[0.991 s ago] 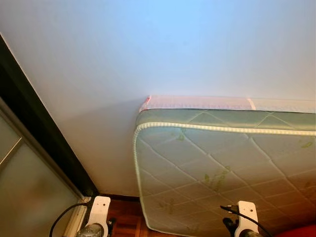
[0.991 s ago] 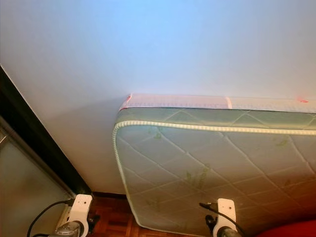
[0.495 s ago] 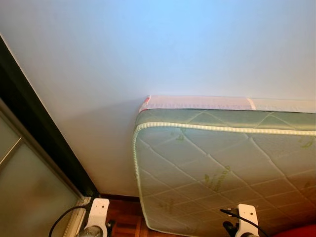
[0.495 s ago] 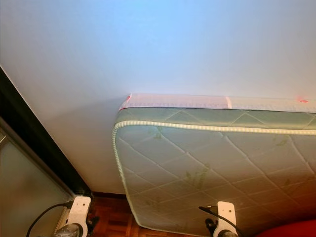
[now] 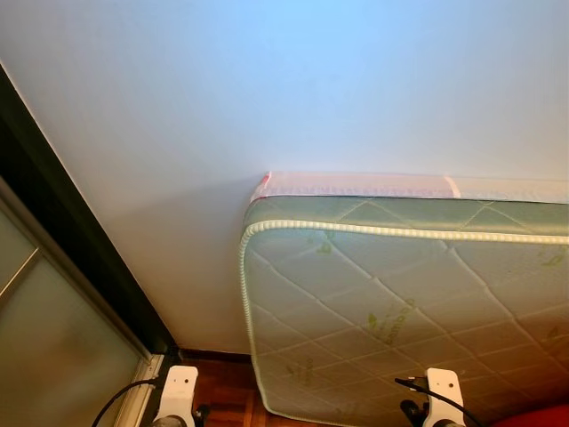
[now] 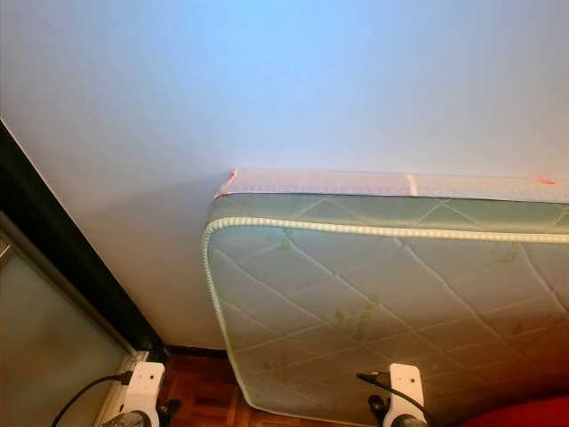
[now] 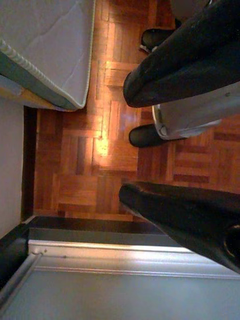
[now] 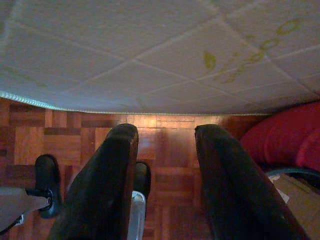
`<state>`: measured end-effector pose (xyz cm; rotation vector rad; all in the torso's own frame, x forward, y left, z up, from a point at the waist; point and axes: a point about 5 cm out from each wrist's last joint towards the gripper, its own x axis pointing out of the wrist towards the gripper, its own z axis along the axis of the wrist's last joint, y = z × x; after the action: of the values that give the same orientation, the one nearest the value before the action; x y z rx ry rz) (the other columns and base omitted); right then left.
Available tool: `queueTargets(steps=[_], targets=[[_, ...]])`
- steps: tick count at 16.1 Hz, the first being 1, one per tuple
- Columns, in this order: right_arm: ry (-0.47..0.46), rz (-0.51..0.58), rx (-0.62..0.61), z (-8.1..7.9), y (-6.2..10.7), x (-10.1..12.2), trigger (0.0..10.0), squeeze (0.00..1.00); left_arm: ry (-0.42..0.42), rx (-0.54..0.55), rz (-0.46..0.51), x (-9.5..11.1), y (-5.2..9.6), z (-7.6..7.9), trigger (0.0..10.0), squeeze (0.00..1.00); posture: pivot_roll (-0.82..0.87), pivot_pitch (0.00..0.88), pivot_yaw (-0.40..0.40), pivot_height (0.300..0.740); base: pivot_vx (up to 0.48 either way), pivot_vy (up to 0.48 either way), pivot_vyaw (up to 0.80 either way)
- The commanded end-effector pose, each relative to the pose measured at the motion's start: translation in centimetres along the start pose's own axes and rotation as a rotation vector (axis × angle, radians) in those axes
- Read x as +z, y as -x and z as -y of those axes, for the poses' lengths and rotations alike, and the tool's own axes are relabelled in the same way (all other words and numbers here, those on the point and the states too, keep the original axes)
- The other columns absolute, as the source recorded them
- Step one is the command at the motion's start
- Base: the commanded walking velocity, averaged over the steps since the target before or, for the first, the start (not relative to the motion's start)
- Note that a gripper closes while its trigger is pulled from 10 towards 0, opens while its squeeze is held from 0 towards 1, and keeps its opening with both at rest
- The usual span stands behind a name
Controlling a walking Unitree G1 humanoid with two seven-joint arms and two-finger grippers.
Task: Clean up the room
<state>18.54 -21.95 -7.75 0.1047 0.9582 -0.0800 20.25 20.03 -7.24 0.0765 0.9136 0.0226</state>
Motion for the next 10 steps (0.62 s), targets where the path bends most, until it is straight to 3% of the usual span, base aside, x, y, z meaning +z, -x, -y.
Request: queueTargets(steps=[1, 10], targets=[[0.013, -0.025, 0.0, 0.03, 0.02, -0.28, 10.0, 0.0, 0.023, 0.01, -0.023, -0.85, 0.17, -0.34, 10.0, 0.0, 0.06, 0.0, -0.016, 0.74, 0.0, 0.0, 0.0], [-0.002, -0.013, -0.005, 0.07, 0.01, -0.13, 10.0, 0.0, 0.029, 0.004, -0.034, -1.36, 0.27, -0.35, 10.0, 0.0, 0.05, 0.0, -0.017, 0.74, -0.028, 0.0, 0.0]])
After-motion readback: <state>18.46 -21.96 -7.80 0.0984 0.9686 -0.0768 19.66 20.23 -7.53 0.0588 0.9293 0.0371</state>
